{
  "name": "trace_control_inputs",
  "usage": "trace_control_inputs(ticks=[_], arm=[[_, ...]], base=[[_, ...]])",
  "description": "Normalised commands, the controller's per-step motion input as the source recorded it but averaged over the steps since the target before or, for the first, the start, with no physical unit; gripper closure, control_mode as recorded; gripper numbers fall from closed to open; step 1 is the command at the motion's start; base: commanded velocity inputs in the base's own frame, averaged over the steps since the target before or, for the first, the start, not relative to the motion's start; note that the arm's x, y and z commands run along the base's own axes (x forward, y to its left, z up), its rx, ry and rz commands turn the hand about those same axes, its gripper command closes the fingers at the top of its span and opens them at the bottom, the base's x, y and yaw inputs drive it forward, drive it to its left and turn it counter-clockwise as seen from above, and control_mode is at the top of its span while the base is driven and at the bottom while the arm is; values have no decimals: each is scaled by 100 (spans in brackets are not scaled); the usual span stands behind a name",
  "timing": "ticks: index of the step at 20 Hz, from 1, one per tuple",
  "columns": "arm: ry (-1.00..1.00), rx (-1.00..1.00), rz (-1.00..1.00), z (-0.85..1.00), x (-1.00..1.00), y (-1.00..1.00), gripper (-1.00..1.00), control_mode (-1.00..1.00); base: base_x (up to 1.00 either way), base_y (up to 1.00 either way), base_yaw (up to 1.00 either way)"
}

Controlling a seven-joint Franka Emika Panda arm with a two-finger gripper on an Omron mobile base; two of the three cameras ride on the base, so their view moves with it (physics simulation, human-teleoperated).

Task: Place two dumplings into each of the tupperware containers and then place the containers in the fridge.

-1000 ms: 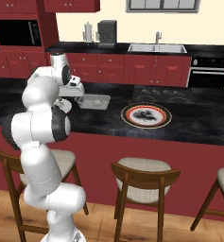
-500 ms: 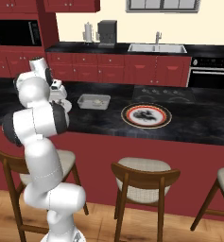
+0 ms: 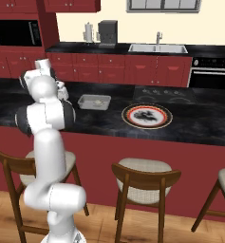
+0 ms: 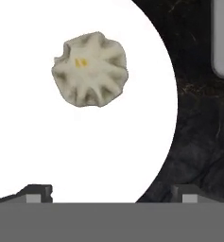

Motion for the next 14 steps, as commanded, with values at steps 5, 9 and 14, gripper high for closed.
trace_control_inputs(ticks=[5, 9, 14], arm=[[1, 0, -5, -56, 38, 0, -100, -100], [3, 0, -5, -26, 39, 1, -100, -100], [3, 0, -4, -3, 35, 22, -100, -100]], base=[[0, 0, 0], [0, 0, 0], [0, 0, 0]])
